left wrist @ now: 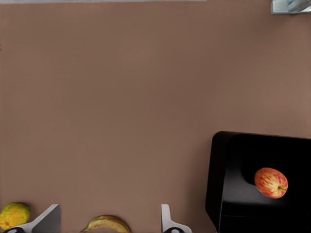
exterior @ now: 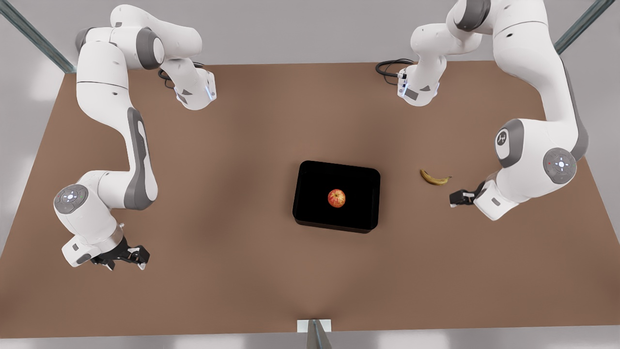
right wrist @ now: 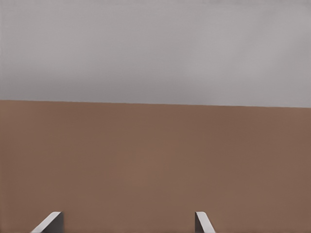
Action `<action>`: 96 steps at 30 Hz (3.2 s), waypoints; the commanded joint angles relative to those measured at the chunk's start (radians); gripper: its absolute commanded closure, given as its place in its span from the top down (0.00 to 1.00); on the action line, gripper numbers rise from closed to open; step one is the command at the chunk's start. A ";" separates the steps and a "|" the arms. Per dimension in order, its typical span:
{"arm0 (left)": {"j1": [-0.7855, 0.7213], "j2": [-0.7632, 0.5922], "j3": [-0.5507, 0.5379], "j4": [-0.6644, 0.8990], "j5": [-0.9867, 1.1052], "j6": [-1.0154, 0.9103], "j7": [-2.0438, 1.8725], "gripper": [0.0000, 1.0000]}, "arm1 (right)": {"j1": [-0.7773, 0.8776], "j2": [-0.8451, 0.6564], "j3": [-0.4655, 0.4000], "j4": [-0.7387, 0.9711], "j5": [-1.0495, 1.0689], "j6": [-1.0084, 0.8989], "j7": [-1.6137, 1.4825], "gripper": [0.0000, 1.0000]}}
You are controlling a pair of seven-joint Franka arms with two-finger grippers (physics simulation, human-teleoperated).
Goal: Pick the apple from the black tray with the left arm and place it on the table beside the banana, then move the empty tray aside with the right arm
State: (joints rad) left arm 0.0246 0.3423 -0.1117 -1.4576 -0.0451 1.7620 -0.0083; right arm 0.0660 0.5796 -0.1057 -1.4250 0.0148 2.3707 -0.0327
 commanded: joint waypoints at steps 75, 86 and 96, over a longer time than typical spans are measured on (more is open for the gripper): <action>-0.611 0.262 0.001 -0.228 0.298 0.343 -0.691 0.66 | 0.002 0.025 -0.008 0.044 0.004 -0.042 -0.004 1.00; -0.138 0.153 0.006 -0.125 0.300 0.097 0.195 0.66 | 0.267 -0.314 0.077 0.092 0.077 -0.979 0.310 1.00; 0.008 0.374 0.003 -0.136 0.347 0.412 0.237 0.66 | 0.379 -0.165 0.353 0.089 0.197 -0.616 1.514 1.00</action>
State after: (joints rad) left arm 0.0314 0.7152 -0.1090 -1.5943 0.3105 2.0998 -0.1820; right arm 0.4446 0.4086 0.2453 -1.3377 0.1988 1.6409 0.5348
